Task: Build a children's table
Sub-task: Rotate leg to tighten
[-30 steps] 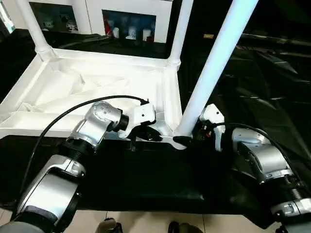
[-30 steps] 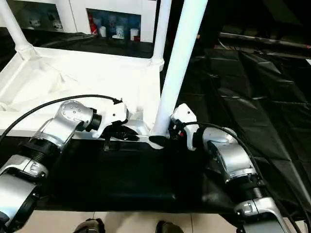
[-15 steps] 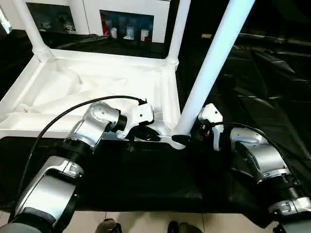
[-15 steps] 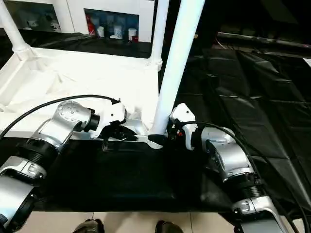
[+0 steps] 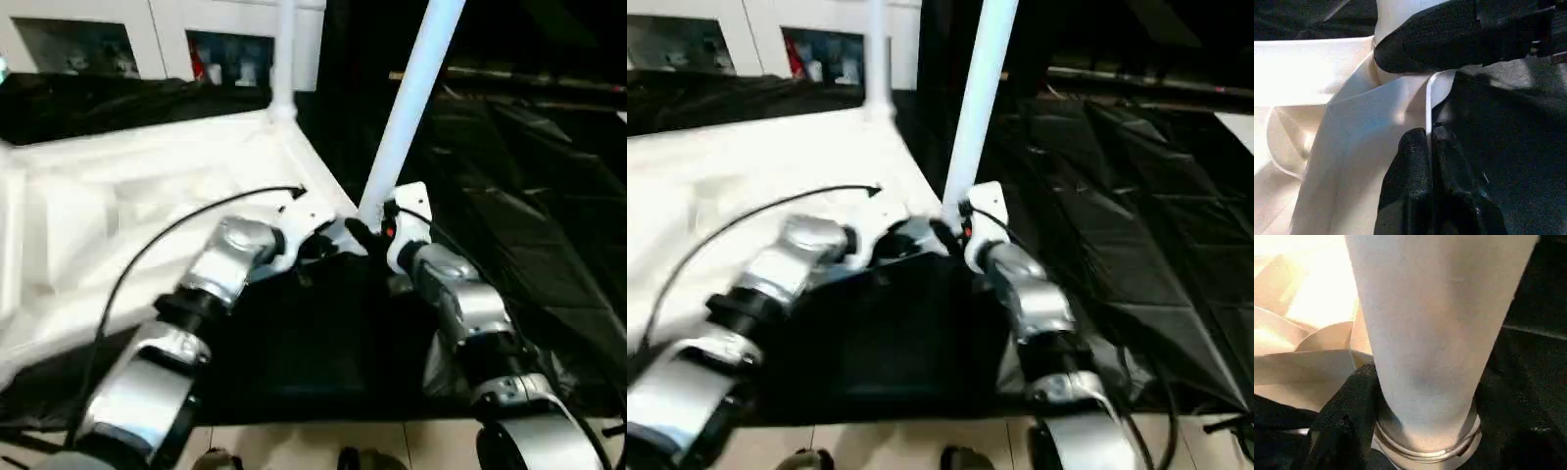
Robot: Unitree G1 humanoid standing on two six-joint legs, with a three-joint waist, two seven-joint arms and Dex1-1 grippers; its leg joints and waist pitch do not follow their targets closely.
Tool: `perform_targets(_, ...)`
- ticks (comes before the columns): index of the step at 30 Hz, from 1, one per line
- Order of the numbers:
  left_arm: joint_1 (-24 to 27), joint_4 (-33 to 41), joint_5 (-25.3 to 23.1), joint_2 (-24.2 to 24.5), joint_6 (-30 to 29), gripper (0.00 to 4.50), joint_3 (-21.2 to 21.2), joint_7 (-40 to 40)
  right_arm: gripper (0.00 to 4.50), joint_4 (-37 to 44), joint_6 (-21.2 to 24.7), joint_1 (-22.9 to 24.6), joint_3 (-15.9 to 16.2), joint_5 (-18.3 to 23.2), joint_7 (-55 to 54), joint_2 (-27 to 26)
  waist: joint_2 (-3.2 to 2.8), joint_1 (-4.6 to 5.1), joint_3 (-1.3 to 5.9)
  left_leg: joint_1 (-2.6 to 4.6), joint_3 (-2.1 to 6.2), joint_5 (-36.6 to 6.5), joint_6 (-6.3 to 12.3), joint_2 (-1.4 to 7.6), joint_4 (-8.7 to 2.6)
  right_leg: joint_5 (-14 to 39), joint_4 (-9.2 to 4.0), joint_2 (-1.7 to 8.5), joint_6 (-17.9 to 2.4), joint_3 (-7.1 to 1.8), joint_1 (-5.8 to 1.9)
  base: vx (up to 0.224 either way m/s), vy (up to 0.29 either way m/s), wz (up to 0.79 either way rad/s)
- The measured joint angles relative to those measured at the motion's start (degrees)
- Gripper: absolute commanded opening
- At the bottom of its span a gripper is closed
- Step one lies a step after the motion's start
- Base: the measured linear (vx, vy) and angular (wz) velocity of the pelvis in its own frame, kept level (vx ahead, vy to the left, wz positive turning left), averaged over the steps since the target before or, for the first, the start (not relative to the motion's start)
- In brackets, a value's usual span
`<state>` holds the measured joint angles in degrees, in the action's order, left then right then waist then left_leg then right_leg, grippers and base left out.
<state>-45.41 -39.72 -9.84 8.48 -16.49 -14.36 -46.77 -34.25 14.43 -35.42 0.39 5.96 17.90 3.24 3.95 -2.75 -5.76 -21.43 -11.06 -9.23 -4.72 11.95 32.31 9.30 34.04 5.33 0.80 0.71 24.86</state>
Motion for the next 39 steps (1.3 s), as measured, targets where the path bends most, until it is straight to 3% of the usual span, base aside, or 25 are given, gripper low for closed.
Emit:
perform_targets(7, -0.02, 0.18, -0.04, 0.39, 1.37, 0.00, -0.35, -1.03, 3.57, -0.07, -0.68, 0.00, 0.05, 0.15, 4.42, 1.71, -0.08, -0.38, -0.06, -0.06, -0.02, 0.00, 0.00, 0.01, -0.28, 0.04, -0.10, -0.01, 0.07, 0.03, 0.11, 0.000, 0.000, 0.00)
perform_targets(12, 0.13, 0.73, 1.09, 3.33, 4.28, 0.00, -1.38, -7.33, 3.57, 4.79, -1.04, 3.19, 4.28, 0.68, 19.54, 10.67, -0.20, -0.91, -0.14, -0.18, -0.12, 0.00, 0.00, 0.01, -0.43, 0.11, -0.07, -0.05, 0.18, 0.16, 0.18, 0.000, 0.000, 0.00)
perform_targets(17, 1.10, 1.66, 3.19, 7.92, 8.81, 0.00, -1.94, -17.64, 3.57, 11.30, -0.23, 6.70, 6.20, 3.32, 32.22, 16.78, -0.23, -0.99, -0.16, -0.53, -0.14, -0.01, 0.00, 0.03, -0.48, 0.15, -0.11, -0.07, 0.22, 0.20, 0.45, 0.000, 0.000, 0.00)
perform_targets(21, 1.92, 3.04, 3.72, 9.25, 9.69, 0.00, -2.26, -21.85, 3.57, 13.90, 0.05, 7.36, 7.05, 4.54, 37.52, 18.48, -0.25, -0.93, -0.18, -0.61, -0.20, -0.01, 0.02, 0.05, -0.42, 0.15, -0.12, -0.02, 0.20, 0.17, 0.51, 0.000, 0.000, 0.00)
perform_targets(28, 2.32, 3.71, 5.62, 10.64, 9.51, 0.00, -2.98, -26.94, 3.57, 16.75, 1.40, 8.59, 8.13, 6.96, 42.74, 20.19, -0.30, -1.68, -0.21, -0.56, -0.21, -0.02, 0.01, 0.11, -0.41, 0.15, -0.04, 0.00, 0.17, 0.16, 0.50, 0.000, 0.000, 0.00)
perform_targets(39, 2.41, 3.79, 5.63, 10.82, 9.77, 0.00, -3.21, -27.92, 2.65, 16.85, 1.12, 8.61, 8.99, 6.59, 43.49, 21.14, -0.30, -2.23, -0.21, -0.55, -0.22, -0.01, 0.02, 0.09, -0.33, 0.14, 0.01, -0.02, 0.16, 0.16, 0.48, 0.000, 0.000, 0.00)
